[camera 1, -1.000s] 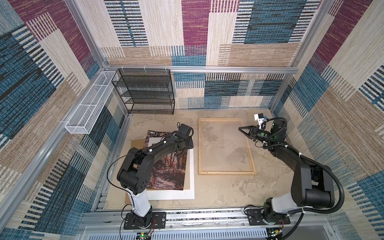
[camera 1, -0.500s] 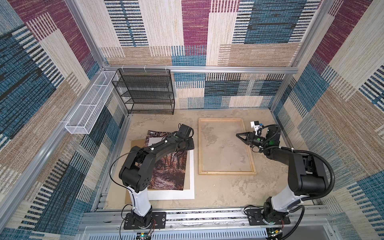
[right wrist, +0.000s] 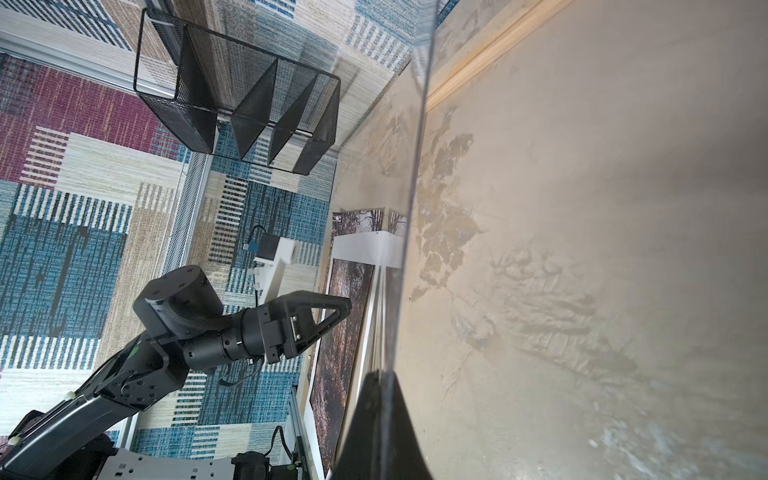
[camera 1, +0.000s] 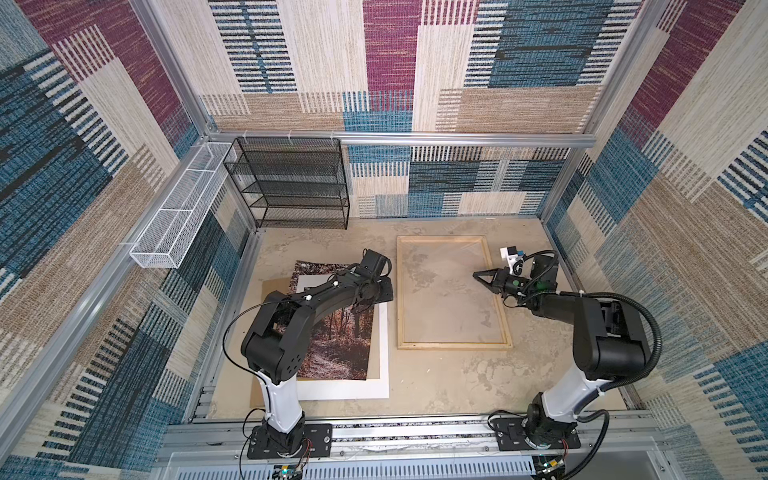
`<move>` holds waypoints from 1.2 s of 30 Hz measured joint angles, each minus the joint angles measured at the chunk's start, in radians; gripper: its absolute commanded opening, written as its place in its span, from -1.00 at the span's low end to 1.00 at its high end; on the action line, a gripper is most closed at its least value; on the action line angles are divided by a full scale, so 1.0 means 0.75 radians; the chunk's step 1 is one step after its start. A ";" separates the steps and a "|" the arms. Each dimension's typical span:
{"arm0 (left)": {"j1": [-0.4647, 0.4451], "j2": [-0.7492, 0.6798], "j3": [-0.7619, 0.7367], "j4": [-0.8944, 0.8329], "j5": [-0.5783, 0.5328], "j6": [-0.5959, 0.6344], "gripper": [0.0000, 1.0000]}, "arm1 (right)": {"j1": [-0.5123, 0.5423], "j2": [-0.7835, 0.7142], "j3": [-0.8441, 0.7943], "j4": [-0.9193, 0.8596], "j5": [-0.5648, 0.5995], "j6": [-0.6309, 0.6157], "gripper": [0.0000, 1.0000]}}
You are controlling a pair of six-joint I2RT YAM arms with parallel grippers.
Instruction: Put the photo into the frame
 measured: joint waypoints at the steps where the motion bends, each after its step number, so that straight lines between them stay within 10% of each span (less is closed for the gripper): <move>1: -0.006 0.004 0.004 0.002 0.002 0.000 -0.06 | -0.003 0.009 0.003 0.000 -0.001 -0.006 -1.00; 36: -0.039 0.065 0.053 0.008 0.042 -0.001 -0.19 | -0.117 0.131 -0.058 0.121 -0.065 -0.025 -1.00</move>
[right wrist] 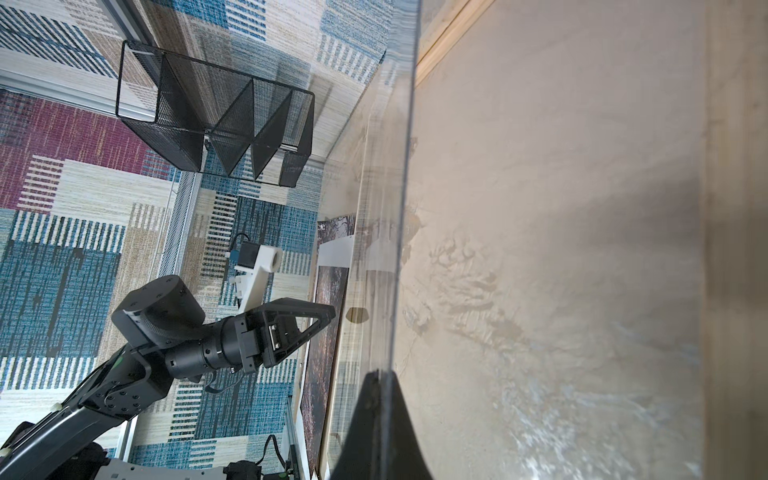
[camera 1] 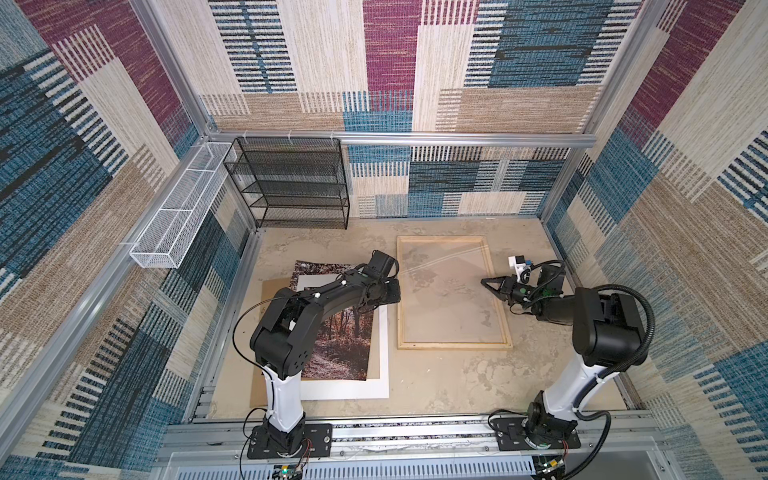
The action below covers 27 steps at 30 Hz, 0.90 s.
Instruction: Put the photo into the frame
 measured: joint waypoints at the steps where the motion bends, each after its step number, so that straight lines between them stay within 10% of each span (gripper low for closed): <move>1: 0.000 0.001 0.001 0.000 0.002 0.000 -0.19 | 0.000 0.002 -0.001 0.005 -0.003 0.001 -1.00; 27: -0.005 0.040 0.016 -0.001 0.031 0.000 -0.31 | -0.020 0.072 -0.007 0.075 -0.015 0.044 -1.00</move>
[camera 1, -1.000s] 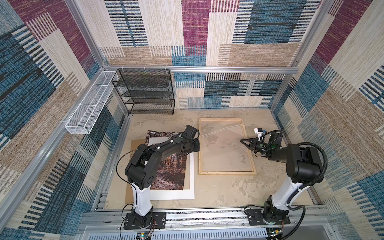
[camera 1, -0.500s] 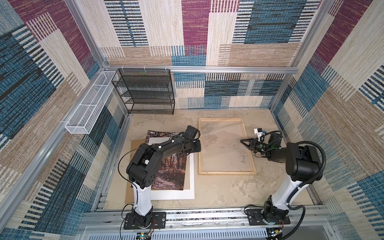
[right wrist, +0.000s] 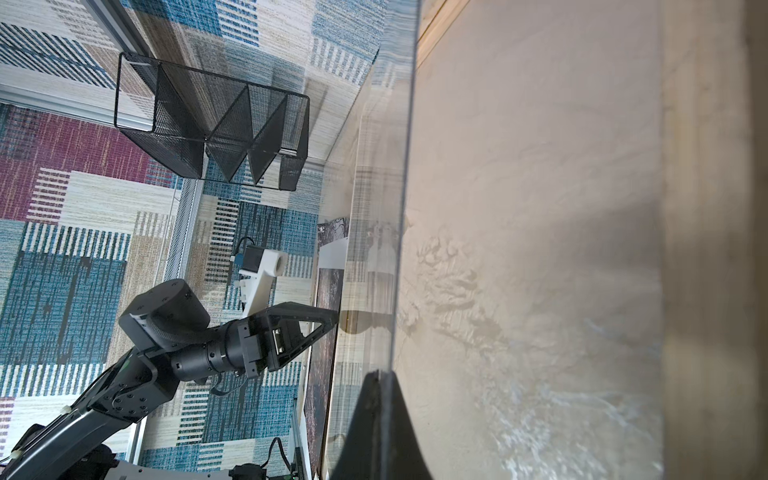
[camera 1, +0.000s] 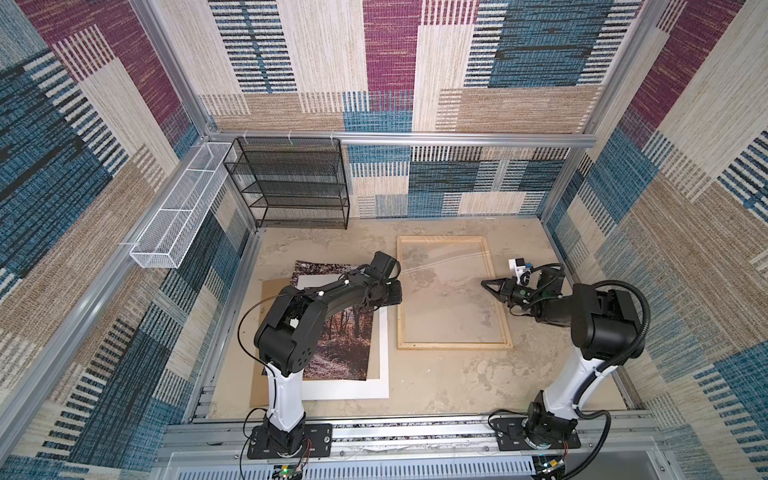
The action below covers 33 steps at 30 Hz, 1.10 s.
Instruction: Put the photo into the frame
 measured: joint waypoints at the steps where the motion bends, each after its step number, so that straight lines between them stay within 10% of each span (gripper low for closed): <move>1: 0.000 0.000 0.001 -0.001 0.000 0.000 -0.31 | -0.001 0.000 0.000 0.000 -0.001 0.000 -1.00; 33: -0.009 0.010 0.014 -0.009 0.005 0.001 -0.50 | -0.007 0.065 -0.051 0.124 -0.002 0.056 -1.00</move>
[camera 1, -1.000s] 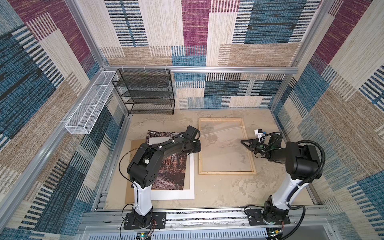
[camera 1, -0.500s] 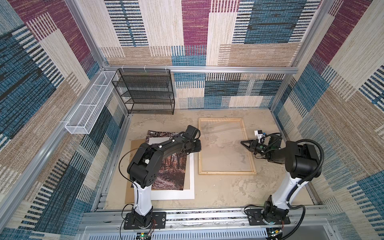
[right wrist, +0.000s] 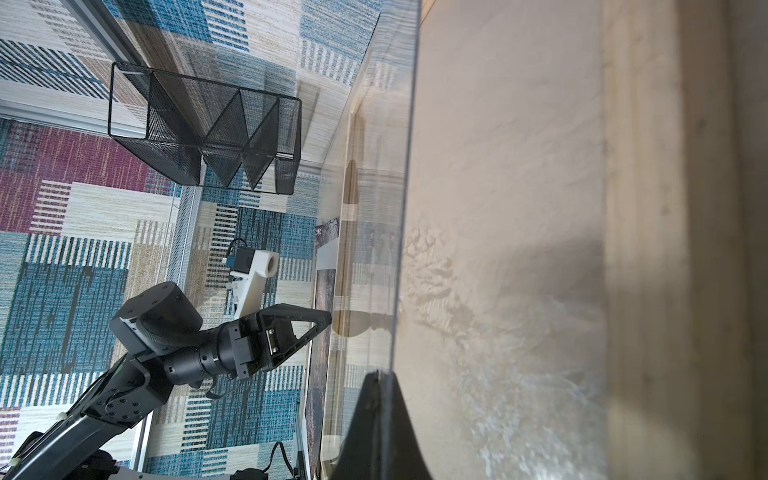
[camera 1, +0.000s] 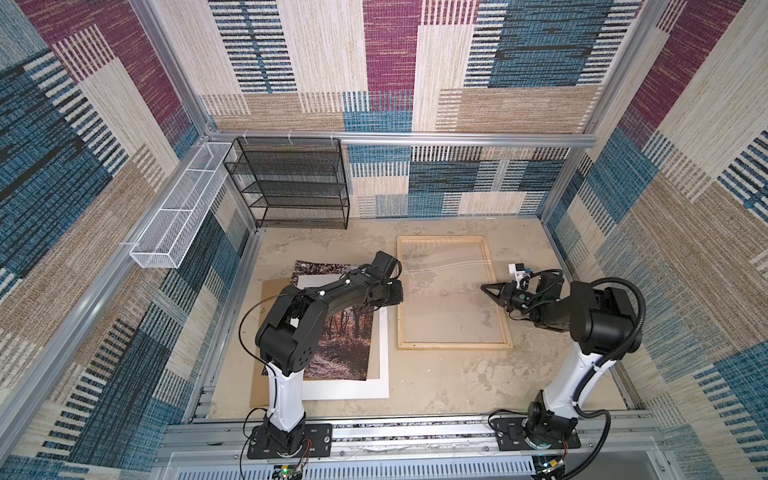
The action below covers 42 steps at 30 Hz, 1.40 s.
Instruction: Put the photo into the frame
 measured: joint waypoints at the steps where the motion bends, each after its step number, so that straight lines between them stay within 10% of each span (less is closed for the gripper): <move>1: 0.000 0.000 0.000 0.000 0.000 0.000 -0.50 | -0.001 0.001 0.000 0.001 0.000 0.000 -1.00; 42: -0.006 0.002 0.004 -0.032 0.006 0.001 -0.41 | -0.005 0.106 0.094 -0.011 -0.023 -0.016 -1.00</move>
